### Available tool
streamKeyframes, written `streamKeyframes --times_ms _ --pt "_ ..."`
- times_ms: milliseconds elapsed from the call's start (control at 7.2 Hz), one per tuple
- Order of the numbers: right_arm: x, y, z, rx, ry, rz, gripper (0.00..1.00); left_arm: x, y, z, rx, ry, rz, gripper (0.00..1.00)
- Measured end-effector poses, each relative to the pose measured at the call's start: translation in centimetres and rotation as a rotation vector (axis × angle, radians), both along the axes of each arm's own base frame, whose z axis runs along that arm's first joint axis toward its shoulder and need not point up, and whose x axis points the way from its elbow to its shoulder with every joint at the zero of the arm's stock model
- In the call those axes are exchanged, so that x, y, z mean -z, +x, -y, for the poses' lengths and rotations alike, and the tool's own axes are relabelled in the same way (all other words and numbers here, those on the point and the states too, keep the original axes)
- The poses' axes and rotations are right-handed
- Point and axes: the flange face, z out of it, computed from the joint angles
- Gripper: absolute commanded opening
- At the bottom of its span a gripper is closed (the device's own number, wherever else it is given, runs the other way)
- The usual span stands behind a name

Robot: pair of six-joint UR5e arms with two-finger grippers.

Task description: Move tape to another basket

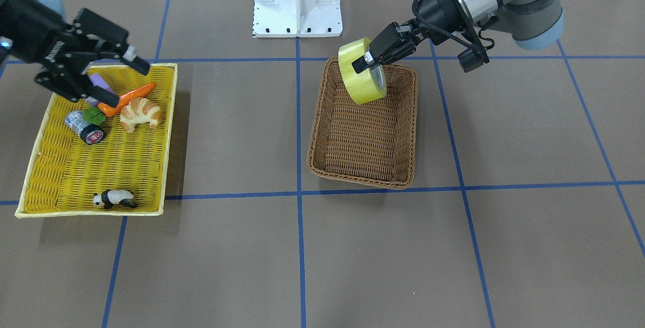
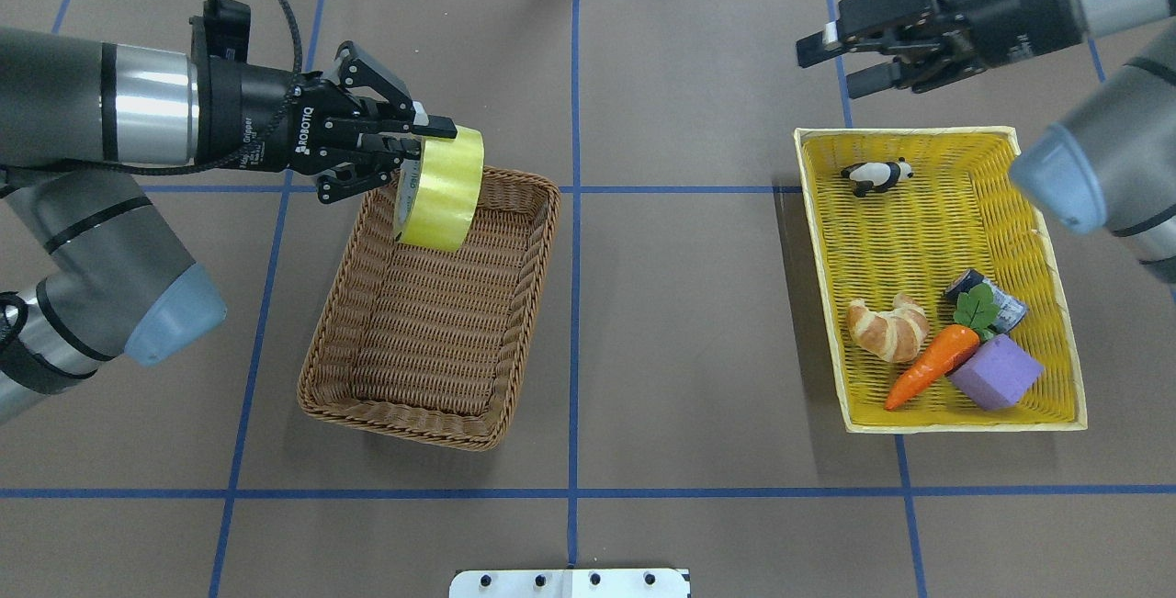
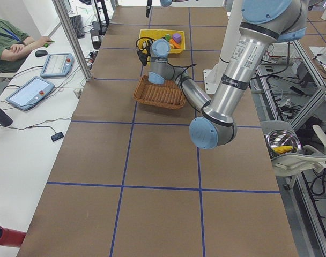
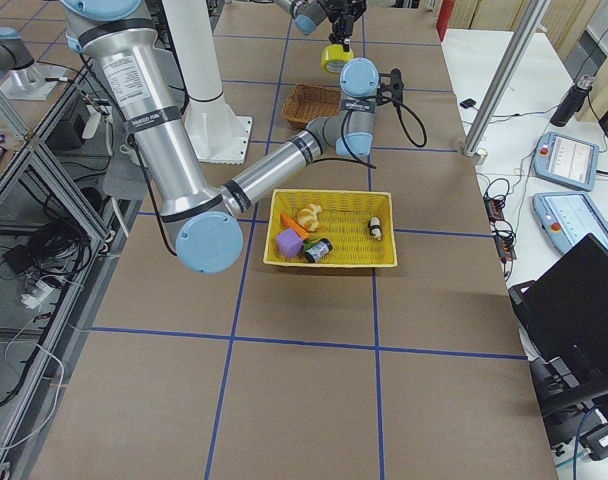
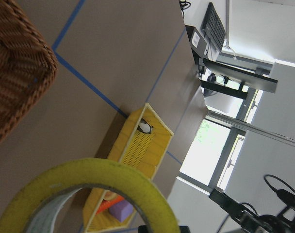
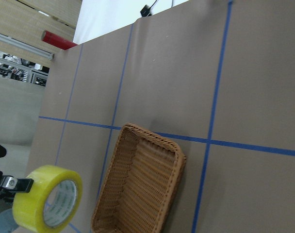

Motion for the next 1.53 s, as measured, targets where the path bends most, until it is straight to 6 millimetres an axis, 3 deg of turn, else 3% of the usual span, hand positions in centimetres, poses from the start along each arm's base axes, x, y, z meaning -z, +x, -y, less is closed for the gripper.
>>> streamKeyframes --times_ms 278,556,972,1111,1528 --pt "-7.2 5.3 1.6 -0.105 0.103 -0.210 1.00 -0.3 0.5 0.1 -0.011 0.042 0.212 0.00" --pt "-11.1 8.8 3.2 -0.064 0.175 -0.416 1.00 -1.8 2.2 0.0 -0.049 0.061 0.357 0.00" --pt "-16.7 12.3 4.0 0.122 0.170 -0.655 1.00 -3.4 9.4 -3.3 -0.083 0.052 0.577 0.00" --pt "-16.9 13.0 4.6 0.215 0.128 -0.715 1.00 -3.4 11.1 -4.2 -0.094 0.060 0.642 0.00" --pt "-14.6 14.7 5.5 0.382 0.018 -0.785 1.00 -2.9 14.1 -5.7 -0.099 0.085 0.715 0.00"
